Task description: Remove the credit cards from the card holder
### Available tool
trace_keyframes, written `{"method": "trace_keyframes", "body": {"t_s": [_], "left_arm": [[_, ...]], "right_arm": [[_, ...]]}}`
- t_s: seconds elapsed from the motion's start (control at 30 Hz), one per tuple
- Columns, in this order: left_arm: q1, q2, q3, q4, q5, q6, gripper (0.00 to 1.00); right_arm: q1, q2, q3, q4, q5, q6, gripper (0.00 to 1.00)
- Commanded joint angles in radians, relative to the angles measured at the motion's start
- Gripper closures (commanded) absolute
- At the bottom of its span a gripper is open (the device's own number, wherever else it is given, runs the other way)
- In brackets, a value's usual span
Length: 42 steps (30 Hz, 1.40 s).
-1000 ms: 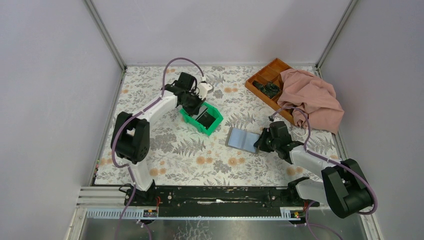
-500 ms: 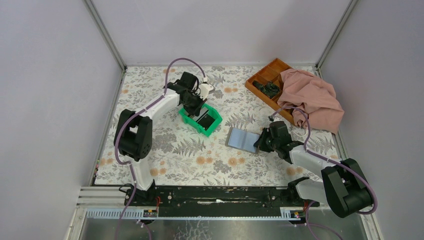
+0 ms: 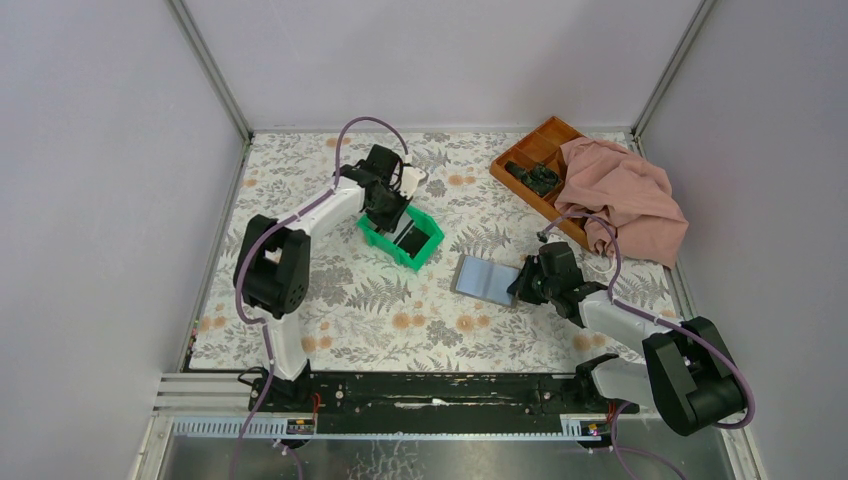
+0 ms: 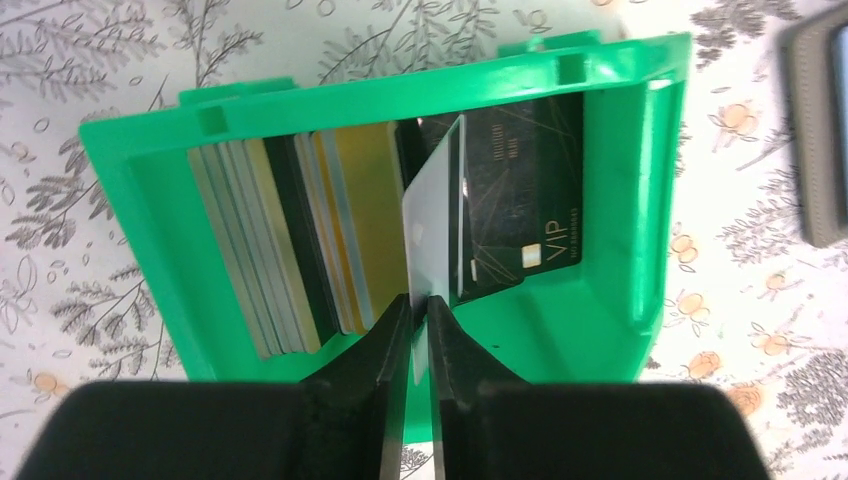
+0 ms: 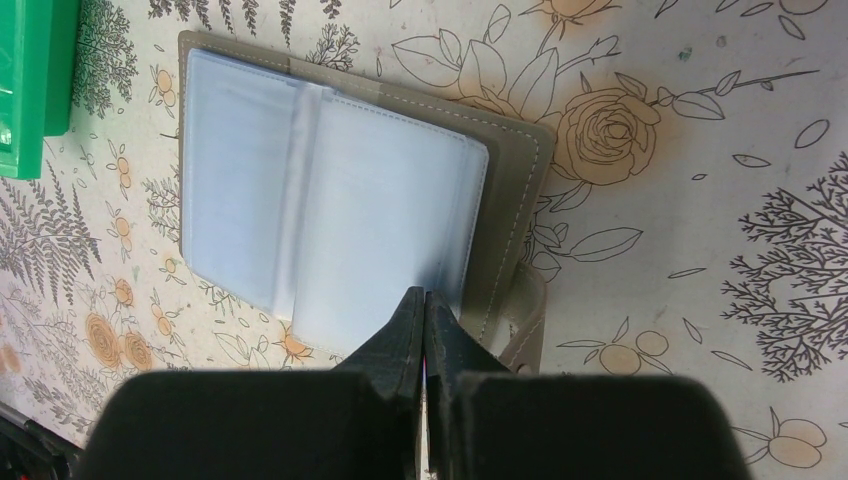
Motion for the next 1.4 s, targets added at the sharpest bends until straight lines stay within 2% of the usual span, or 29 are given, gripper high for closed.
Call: {"method": "trace_keyframes", "body": {"t_s": [0.0,0.3,0.5,0.6,0.73,0.83,0.87,0.9,0.93,0.97,1.03,1.1,1.13,1.17,1.2,1.23,1.3,1.33,1.37], "left_arm": [[-0.005,0.023,0.020,-0.003,-0.092,-0.028,0.81],[-0.015,-0.016,0.020,0.022,-0.158,-0.065,0.73],[-0.080,-0.099,-0.003,0.083,-0.241,-0.079,0.73],[-0.133,-0.178,-0.046,0.163,-0.350,-0.103,0.73],[-0.247,-0.342,-0.156,0.362,-0.534,-0.162,0.73],[-0.377,-0.527,-0.333,0.700,-0.560,-0.138,0.71],[-0.416,-0.580,-0.406,0.830,-0.528,-0.127,0.64],[-0.441,-0.617,-0.483,0.957,-0.484,-0.130,0.45],[-0.456,-0.645,-0.560,1.054,-0.431,-0.148,0.32],[-0.461,-0.655,-0.603,1.118,-0.369,-0.176,0.24],[-0.460,-0.632,-0.633,1.182,-0.375,-0.272,0.21],[-0.458,-0.574,-0.593,1.115,-0.455,-0.376,0.22],[-0.451,-0.543,-0.566,1.076,-0.478,-0.432,0.24],[-0.447,-0.514,-0.546,1.045,-0.478,-0.486,0.26],[-0.446,-0.489,-0.533,1.026,-0.487,-0.526,0.26],[-0.444,-0.467,-0.526,1.015,-0.492,-0.565,0.27],[-0.443,-0.425,-0.512,0.979,-0.494,-0.638,0.27],[-0.443,-0.407,-0.519,0.975,-0.488,-0.650,0.27],[-0.444,-0.396,-0.541,0.997,-0.477,-0.649,0.26]], "right_arm": [[0.004,-0.001,-0.008,-0.038,0.016,-0.027,1.00],[0.004,-0.006,-0.011,-0.031,0.008,-0.031,1.00],[0.004,-0.018,-0.018,-0.026,0.006,-0.032,1.00],[0.004,-0.064,-0.040,-0.011,0.012,-0.031,1.00],[0.004,-0.182,-0.090,0.041,0.011,-0.033,1.00],[0.005,-0.298,-0.115,0.080,-0.001,-0.016,1.00],[0.004,-0.343,-0.118,0.092,-0.001,-0.007,1.00],[0.004,-0.386,-0.122,0.112,0.004,0.007,0.98],[0.004,-0.437,-0.127,0.129,0.007,0.021,0.90],[0.004,-0.471,-0.128,0.156,0.001,0.032,0.78],[0.004,-0.492,-0.108,0.197,-0.022,0.038,0.47],[0.004,-0.452,-0.045,0.194,-0.061,0.014,0.32],[0.004,-0.408,0.000,0.172,-0.077,-0.002,0.31],[0.004,-0.362,0.047,0.135,-0.093,-0.022,0.34],[0.003,-0.302,0.092,0.111,-0.116,-0.045,0.42],[0.004,-0.244,0.122,0.106,-0.143,-0.056,0.52],[0.007,-0.146,0.154,0.128,-0.195,-0.059,0.80],[0.011,-0.112,0.158,0.150,-0.210,-0.055,0.92],[0.025,-0.084,0.164,0.160,-0.210,-0.058,0.99]]}}
